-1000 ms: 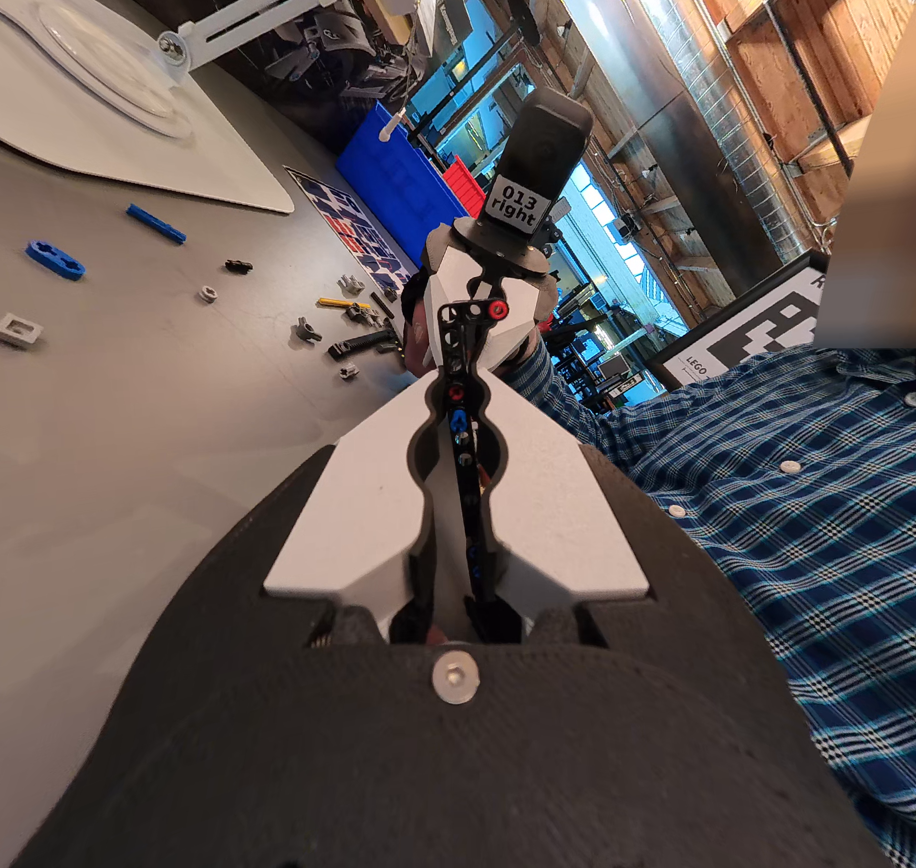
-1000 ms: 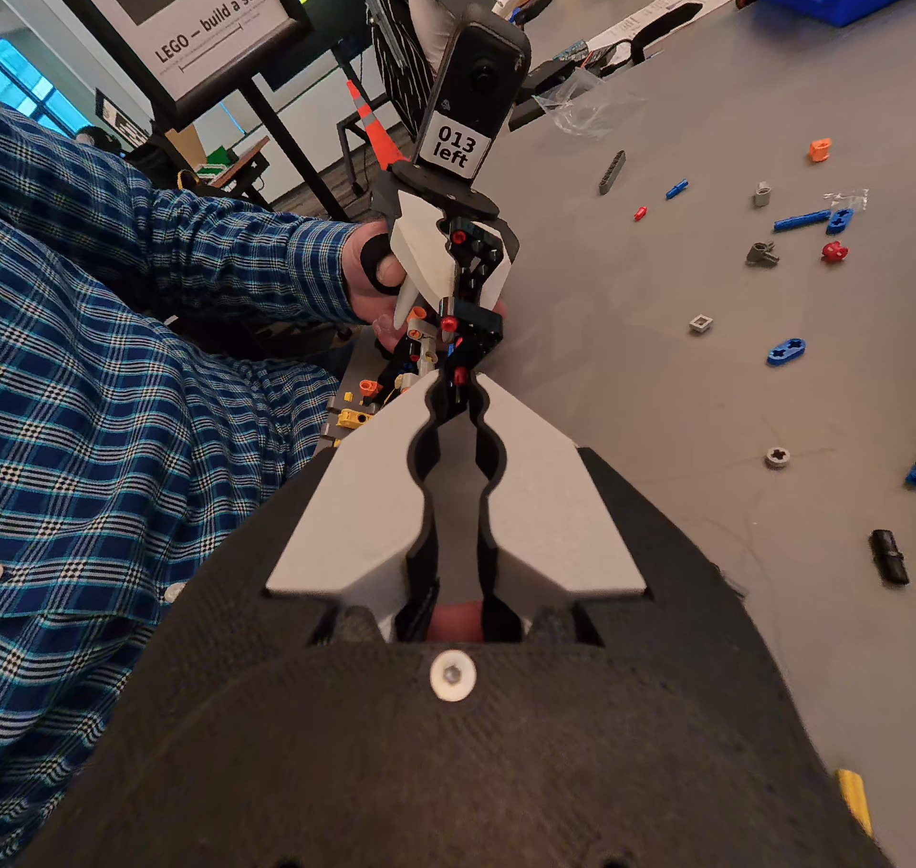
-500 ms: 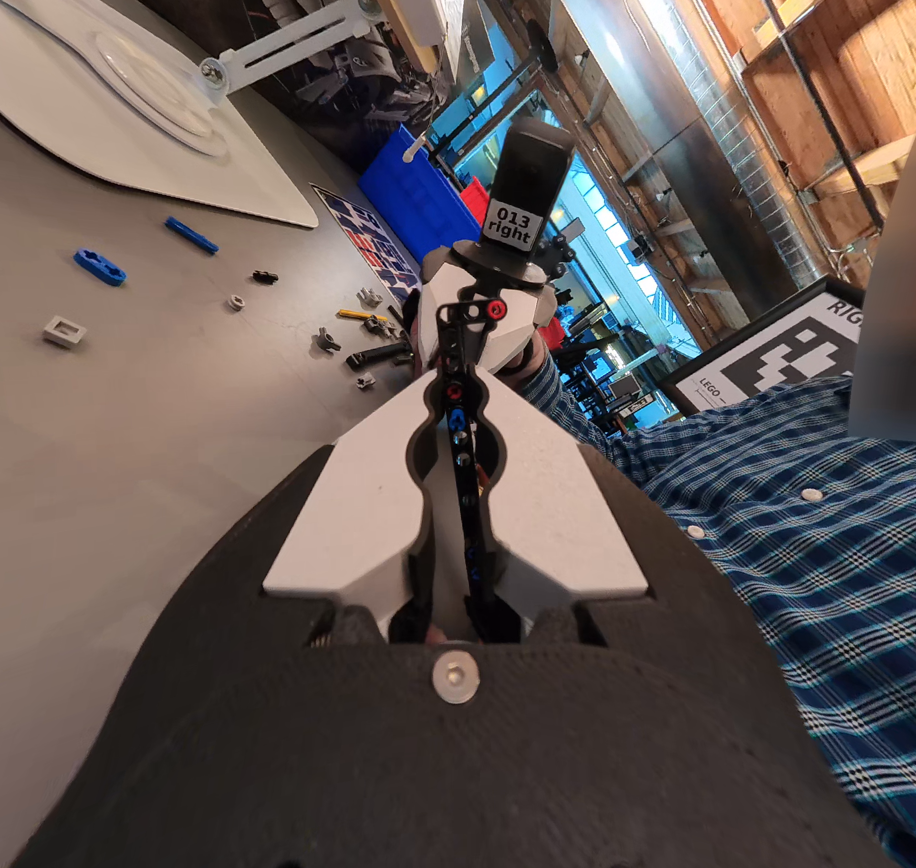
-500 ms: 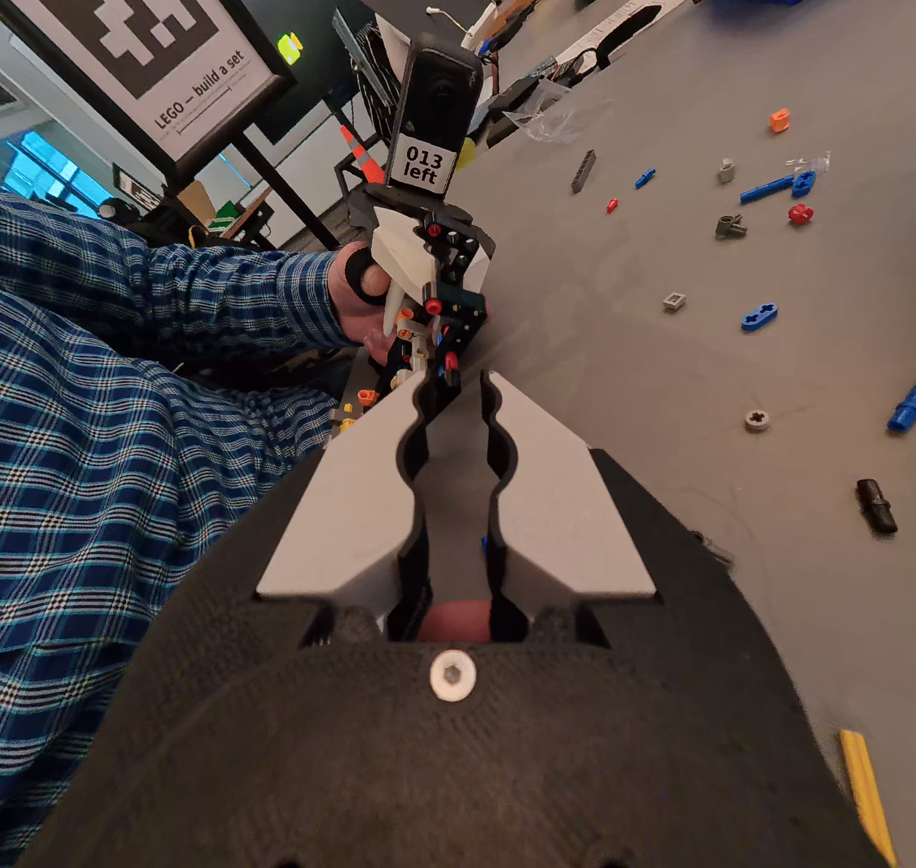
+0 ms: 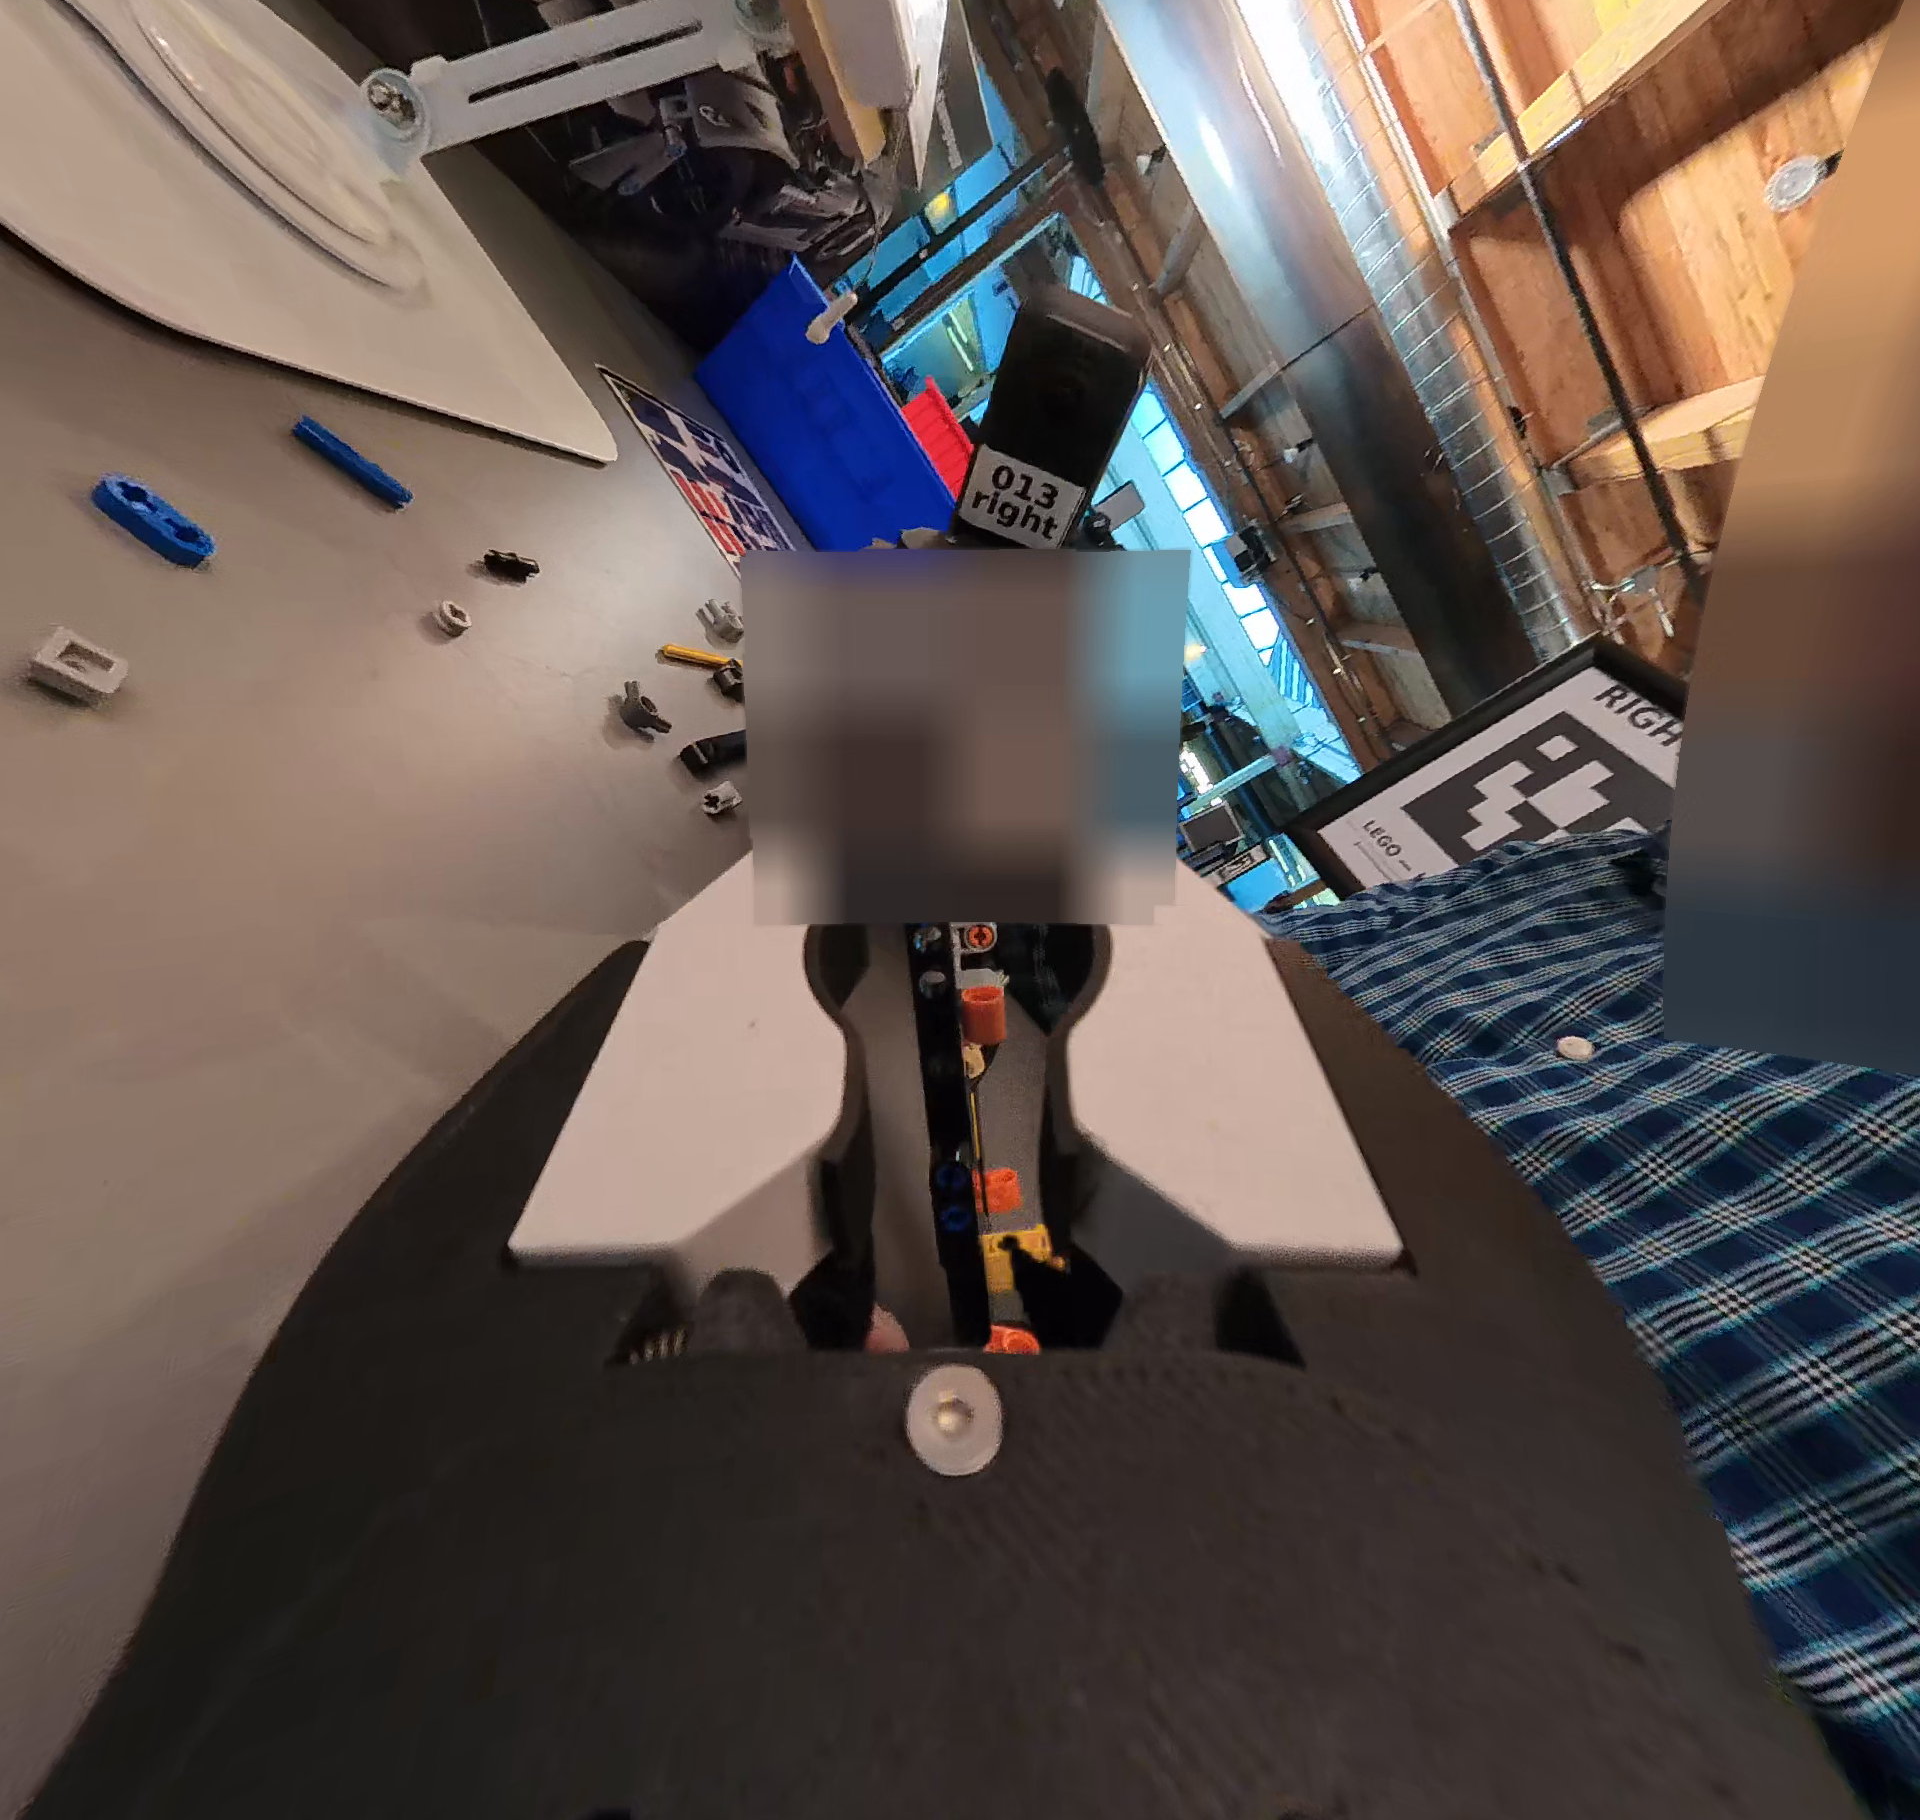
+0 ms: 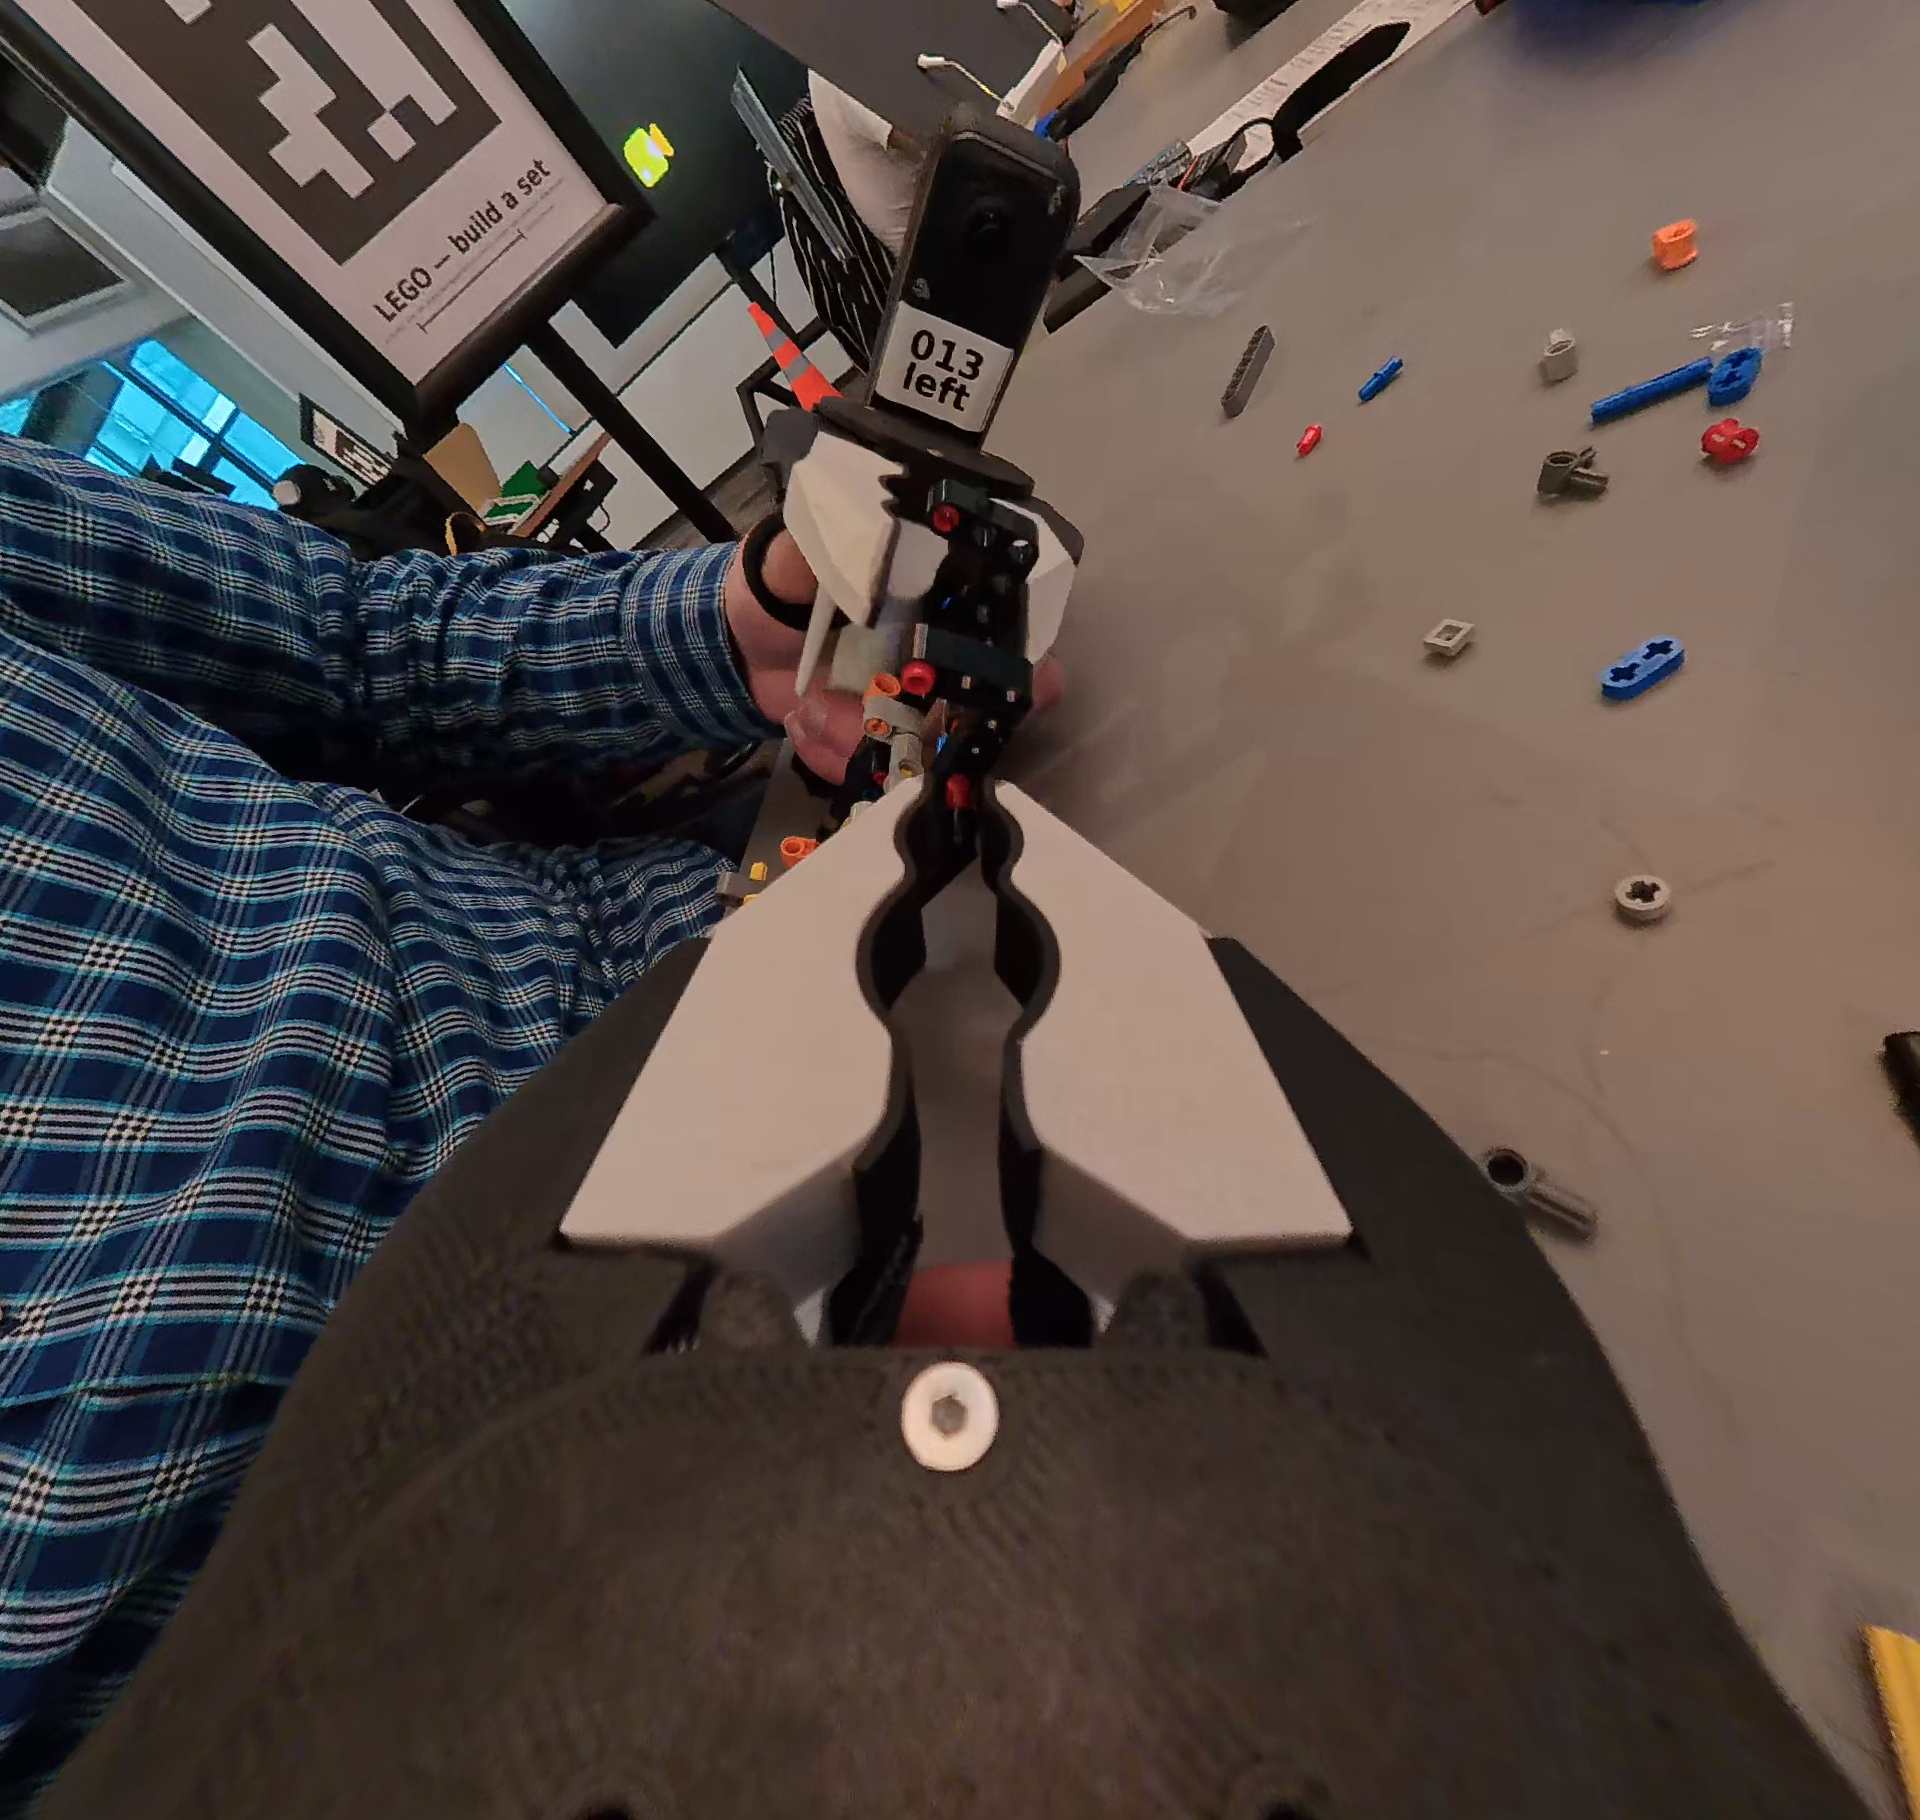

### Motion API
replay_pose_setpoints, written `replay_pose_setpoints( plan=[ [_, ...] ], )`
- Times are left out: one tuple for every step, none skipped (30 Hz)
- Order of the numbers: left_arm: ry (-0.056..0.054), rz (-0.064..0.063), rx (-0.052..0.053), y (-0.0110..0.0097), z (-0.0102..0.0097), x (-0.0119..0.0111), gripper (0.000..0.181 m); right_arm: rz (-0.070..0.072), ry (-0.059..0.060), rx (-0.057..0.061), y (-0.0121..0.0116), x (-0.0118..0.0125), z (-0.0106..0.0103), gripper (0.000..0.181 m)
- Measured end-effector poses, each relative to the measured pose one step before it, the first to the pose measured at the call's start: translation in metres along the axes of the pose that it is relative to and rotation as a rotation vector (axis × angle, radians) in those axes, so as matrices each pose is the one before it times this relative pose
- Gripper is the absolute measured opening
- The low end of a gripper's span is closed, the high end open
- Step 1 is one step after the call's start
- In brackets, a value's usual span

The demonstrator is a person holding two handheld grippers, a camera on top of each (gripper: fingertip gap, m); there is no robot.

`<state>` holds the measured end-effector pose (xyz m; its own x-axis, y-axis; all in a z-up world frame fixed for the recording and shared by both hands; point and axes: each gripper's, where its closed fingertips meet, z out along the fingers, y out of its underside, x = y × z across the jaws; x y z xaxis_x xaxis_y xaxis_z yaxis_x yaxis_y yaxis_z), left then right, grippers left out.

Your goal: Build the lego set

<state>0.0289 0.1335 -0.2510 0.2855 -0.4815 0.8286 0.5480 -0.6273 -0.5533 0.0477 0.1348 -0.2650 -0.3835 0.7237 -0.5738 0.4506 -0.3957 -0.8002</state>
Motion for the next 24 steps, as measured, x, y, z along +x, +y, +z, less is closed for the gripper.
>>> replay_pose_setpoints(
  plan=[
    [0.0057, -0.0065, 0.0106, -0.00167, -0.00115, 0.00013, 0.029, 0.0012, 0.0007, 0.0005, -0.00007, 0.00021, -0.00006, 0.004],
    [0.0046, -0.0072, 0.0127, -0.00198, -0.00129, 0.00007, 0.031, 0.0017, 0.0004, 0.0035, -0.00048, 0.00021, -0.00012, 0.004],
    [0.0049, -0.0077, 0.016, -0.00235, -0.00179, 0.00009, 0.034, 0.0023, -0.0004, 0.0024, -0.00036, 0.00012, -0.00026, 0.004],
    [0.0036, -0.0114, 0.0138, -0.00194, -0.00193, -0.00019, 0.036, 0.0008, 0.0003, -0.0006, 0.00009, 0.00018, -0.00014, 0.004],
    [0.0044, -0.01, 0.0068, -0.00063, -0.00178, 0.00019, 0.036, -0.0006, 0.0005, 0.0012, -0.00024, 0.00013, -0.00021, 0.004],
    [-0.001, -0.0039, 0.0018, 0.00013, -0.00133, 0.00001, 0.036, 0.0008, -0.0003, 0.0021, -0.00028, 0.00001, -0.00026, 0.004],
    [-0.0064, 0.0008, 0.0027, 0.00016, -0.00118, -0.00054, 0.035, 0.0008, -0.0006, 0.0001, -0.00006, -0.00007, -0.00005, 0.004],
    [-0.0061, 0.0001, 0.0012, 0.0002, -0.00086, -0.00049, 0.034, -0.0003, 0.0002, -0.0003, 0.00004, 0.00005, -0.00002, 0.004],
    [-0.0038, -0.0016, -0.0018, 0.00053, -0.00063, -0.00041, 0.032, 0.0001, -0.0006, 0.0005, -0.00015, -0.00015, 0.00002, 0.004],
    [-0.0061, -0.0018, -0.0035, 0.00059, -0.00013, -0.00092, 0.03, 0.0, -0.0018, 0.0005, -0.00006, -0.00043, -0.00001, 0.004],
    [-0.0039, 0.0008, -0.0041, 0.00053, 0.00037, -0.00048, 0.028, -0.0009, -0.0006, -0.0002, -0.00009, -0.00021, 0.00001, 0.004],
    [-0.0036, 0.0037, -0.0084, 0.00128, 0.00089, -0.00032, 0.026, 0.0, -0.0003, 0.0002, -0.00006, -0.00015, -0.00009, 0.004],
    [-0.004, 0.0036, -0.0118, 0.00179, 0.00123, -0.00028, 0.024, 0.0005, -0.001, 0.0005, -0.00002, -0.00022, -0.00005, 0.004],
    [-0.0039, 0.0028, -0.0103, 0.00155, 0.00103, -0.0004, 0.023, 0.0003, -0.0016, 0.0005, -0.00007, -0.0002, -0.0001, 0.004],
    [-0.0016, 0.0023, -0.0063, 0.00081, 0.00066, -0.00007, 0.021, -0.0003, -0.0004, 0.0003, -0.00016, -0.00016, -0.00023, 0.004],
    [-0.0009, 0.0015, -0.0001, 0.00014, 0.00009, -0.00004, 0.02, -0.0001, 0.0004, 0.0001, -0.00005, -0.00003, -0.00009, 0.004],
    [0.0025, -0.0018, 0.0025, -0.00035, -0.00041, 0.00031, 0.02, -0.0002, 0.0, -0.0003, -0.00004, -0.00004, -0.00003, 0.004],
    [0.0051, -0.0016, 0.0094, -0.0014, -0.00088, 0.00057, 0.02, 0.0007, -0.0015, 0.0014, -0.00019, -0.00022, -0.00004, 0.004],
    [0.0053, -0.0038, 0.0121, -0.00175, -0.0013, 0.00051, 0.021, 0.0011, -0.0017, 0.0012, -0.00021, -0.00021, -0.00011, 0.004],
    [0.0064, -0.0041, 0.0154, -0.00224, -0.00172, 0.00065, 0.023, 0.0003, 0.0007, -0.0004, 0.00006, 0.00025, 0.00001, 0.004],
    [0.0078, -0.0033, 0.0149, -0.0021, -0.00161, 0.00086, 0.024, -0.0002, 0.0008, -0.0001, -0.00002, 0.00003, -0.00011, 0.004],
    [0.0049, -0.0035, 0.0131, -0.00187, -0.00145, 0.00045, 0.024, 0.0004, -0.0004, 0.0016, -0.00021, -0.00001, -0.00017, 0.004],
    [0.0015, -0.0024, 0.0124, -0.00174, -0.00134, 0.00004, 0.024, 0.0006, 0.0001, 0.0004, -0.00018, 0.00002, -0.00018, 0.004],
    [-0.0014, -0.0025, 0.0074, -0.00115, -0.00123, -0.00025, 0.024, -0.0004, 0.0005, -0.0006, 0.00008, 0.00009, -0.00004, 0.004]
  ],
)
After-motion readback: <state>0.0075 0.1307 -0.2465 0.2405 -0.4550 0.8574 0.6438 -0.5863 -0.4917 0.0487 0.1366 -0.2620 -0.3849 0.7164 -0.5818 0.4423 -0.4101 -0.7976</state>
